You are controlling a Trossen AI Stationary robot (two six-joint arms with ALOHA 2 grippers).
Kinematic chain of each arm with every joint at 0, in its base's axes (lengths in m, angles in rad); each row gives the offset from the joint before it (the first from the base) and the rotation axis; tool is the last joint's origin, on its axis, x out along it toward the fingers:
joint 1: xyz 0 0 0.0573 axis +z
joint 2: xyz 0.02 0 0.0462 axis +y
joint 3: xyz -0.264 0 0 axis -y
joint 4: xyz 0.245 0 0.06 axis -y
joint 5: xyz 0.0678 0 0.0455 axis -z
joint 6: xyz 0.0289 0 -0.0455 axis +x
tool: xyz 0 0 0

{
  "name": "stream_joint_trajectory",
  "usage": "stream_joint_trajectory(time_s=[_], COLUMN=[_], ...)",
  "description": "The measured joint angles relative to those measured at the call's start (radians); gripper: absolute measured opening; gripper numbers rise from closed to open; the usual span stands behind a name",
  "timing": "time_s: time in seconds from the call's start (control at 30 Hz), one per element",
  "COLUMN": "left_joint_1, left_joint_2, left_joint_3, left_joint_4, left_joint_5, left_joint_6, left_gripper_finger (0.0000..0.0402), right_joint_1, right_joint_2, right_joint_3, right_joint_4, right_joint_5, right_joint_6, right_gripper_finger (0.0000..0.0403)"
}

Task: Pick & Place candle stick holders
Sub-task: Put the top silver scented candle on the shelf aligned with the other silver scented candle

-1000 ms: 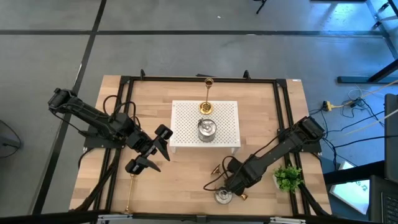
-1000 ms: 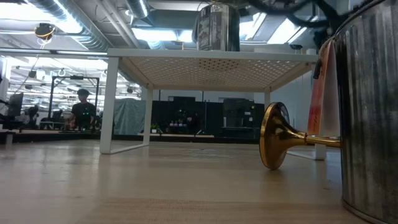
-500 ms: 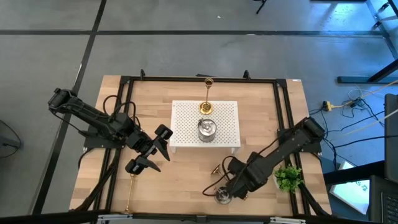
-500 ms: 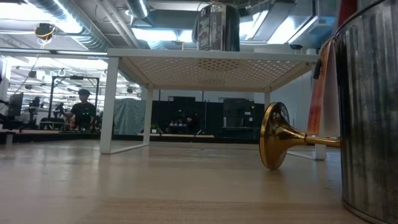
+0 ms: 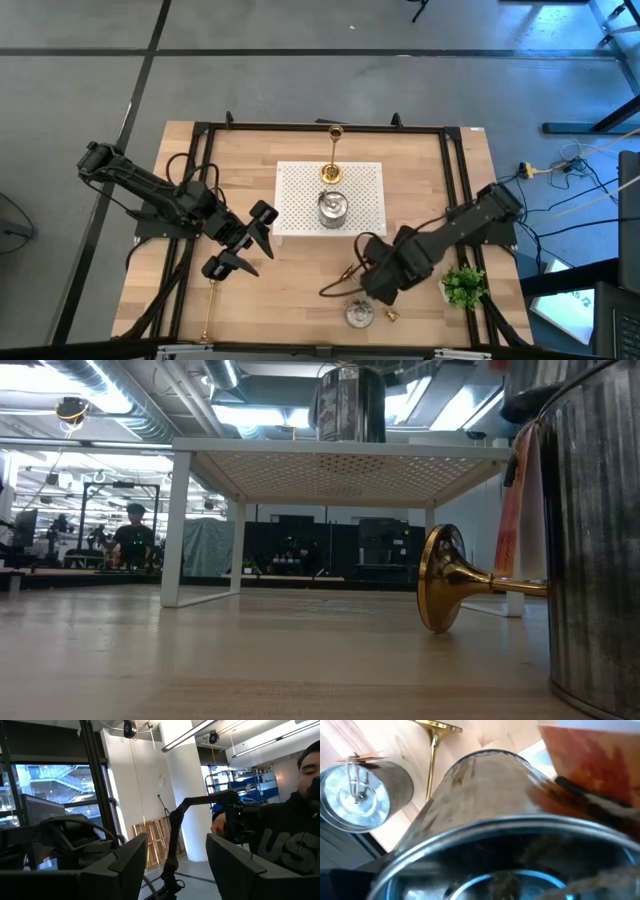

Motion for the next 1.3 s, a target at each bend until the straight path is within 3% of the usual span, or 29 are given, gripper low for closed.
stream_joint_trajectory(time_s=[0.47, 0.8, 1.07, 1.3], left_joint_1=[0.0, 0.0, 0.0, 0.0], left_joint_2=[0.0, 0.0, 0.0, 0.0], left_joint_3=[0.0, 0.0, 0.0, 0.0], left_joint_4=[0.0, 0.0, 0.0, 0.0], left_joint_5=[0.0, 0.0, 0.0, 0.0], left_joint_6=[0.0, 0.0, 0.0, 0.0], left_gripper_finger=[0.0198, 0.0198, 0.0198, 0.0198], right_joint_1=[-0.168, -0.259, -0.333, -0.36], right_joint_2=[-0.015, -0.12, -0.114, -0.112], right_joint_3=[0.0, 0.001, 0.001, 0.0], right_joint_4=[0.002, 0.0, 0.001, 0.001], right_joint_5=[0.005, 0.066, 0.015, 0.054], right_joint_6=[-0.226, -0.263, -0.331, -0.349], right_gripper_finger=[0.0346, 0.0346, 0.0346, 0.0346])
